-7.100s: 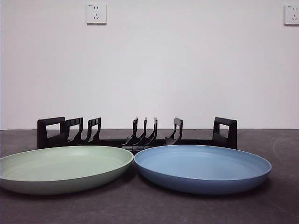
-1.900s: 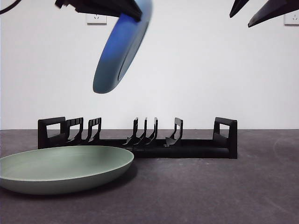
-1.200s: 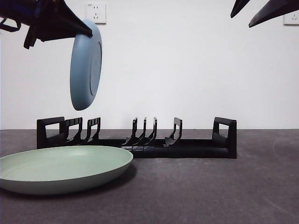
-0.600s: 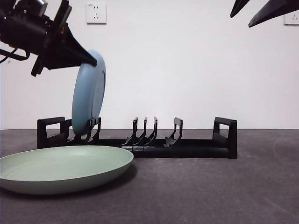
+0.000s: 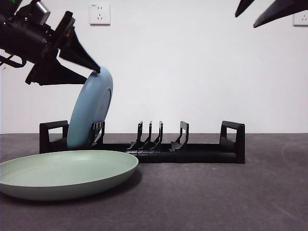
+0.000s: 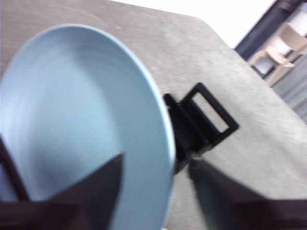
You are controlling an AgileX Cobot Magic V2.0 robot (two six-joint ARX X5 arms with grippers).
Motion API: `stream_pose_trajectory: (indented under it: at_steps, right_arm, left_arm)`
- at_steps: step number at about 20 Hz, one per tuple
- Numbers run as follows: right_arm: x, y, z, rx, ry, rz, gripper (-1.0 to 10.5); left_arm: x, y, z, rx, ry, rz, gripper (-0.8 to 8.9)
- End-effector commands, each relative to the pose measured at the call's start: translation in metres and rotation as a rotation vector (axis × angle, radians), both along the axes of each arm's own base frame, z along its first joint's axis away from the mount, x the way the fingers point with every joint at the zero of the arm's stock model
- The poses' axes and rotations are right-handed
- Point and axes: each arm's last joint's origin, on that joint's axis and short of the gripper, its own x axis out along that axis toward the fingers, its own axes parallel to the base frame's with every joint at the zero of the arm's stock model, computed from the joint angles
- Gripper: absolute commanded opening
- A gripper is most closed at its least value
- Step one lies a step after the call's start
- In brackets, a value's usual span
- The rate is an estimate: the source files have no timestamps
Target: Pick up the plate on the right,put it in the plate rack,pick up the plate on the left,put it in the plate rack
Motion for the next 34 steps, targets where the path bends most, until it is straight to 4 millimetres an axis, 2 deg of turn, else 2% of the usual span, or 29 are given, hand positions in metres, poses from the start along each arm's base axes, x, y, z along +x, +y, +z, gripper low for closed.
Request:
stream_pose_trajectory:
  at_steps: [1, 4, 7, 12, 17, 23, 29, 32, 34]
  right_arm:
    - [0.002, 0.009, -0.003, 0.045, 0.029, 0.106, 2.2]
    - [0.005, 0.025, -0.012, 0.091, 0.093, 0.272, 2.2]
    - [0.013, 0.050, -0.033, 0.072, 0.188, 0.368, 2.2]
    - [0.030, 0.093, -0.084, 0.011, 0.354, 0.457, 2.2]
    - [0.047, 0.121, -0.136, -0.021, 0.478, 0.481, 2.2]
    - [0.053, 0.145, -0.182, -0.038, 0.567, 0.498, 2.2]
    - [0.056, 0.156, -0.208, -0.031, 0.614, 0.483, 2.1]
    - [0.056, 0.156, -0.211, -0.032, 0.630, 0.472, 0.3]
    - [0.056, 0.157, -0.211, -0.023, 0.643, 0.458, -0.1]
  left_arm:
    - [-0.007, 0.001, 0.017, 0.009, -0.083, -0.021, 3.21]
    - [-0.024, 0.003, 0.040, 0.019, -0.169, -0.031, 3.20]
    - [-0.054, 0.003, 0.062, 0.123, -0.261, -0.045, 3.21]
    - [-0.110, 0.000, 0.091, 0.307, -0.381, 0.029, 3.21]
    - [-0.146, -0.002, 0.105, 0.344, -0.445, 0.046, 3.21]
    - [-0.153, -0.008, 0.102, 0.373, -0.417, 0.027, 3.20]
    - [-0.154, -0.010, 0.101, 0.388, -0.414, 0.042, 3.19]
    - [-0.154, -0.010, 0.101, 0.389, -0.412, 0.041, 3.19]
    - [-0.154, -0.010, 0.101, 0.391, -0.409, 0.040, 3.19]
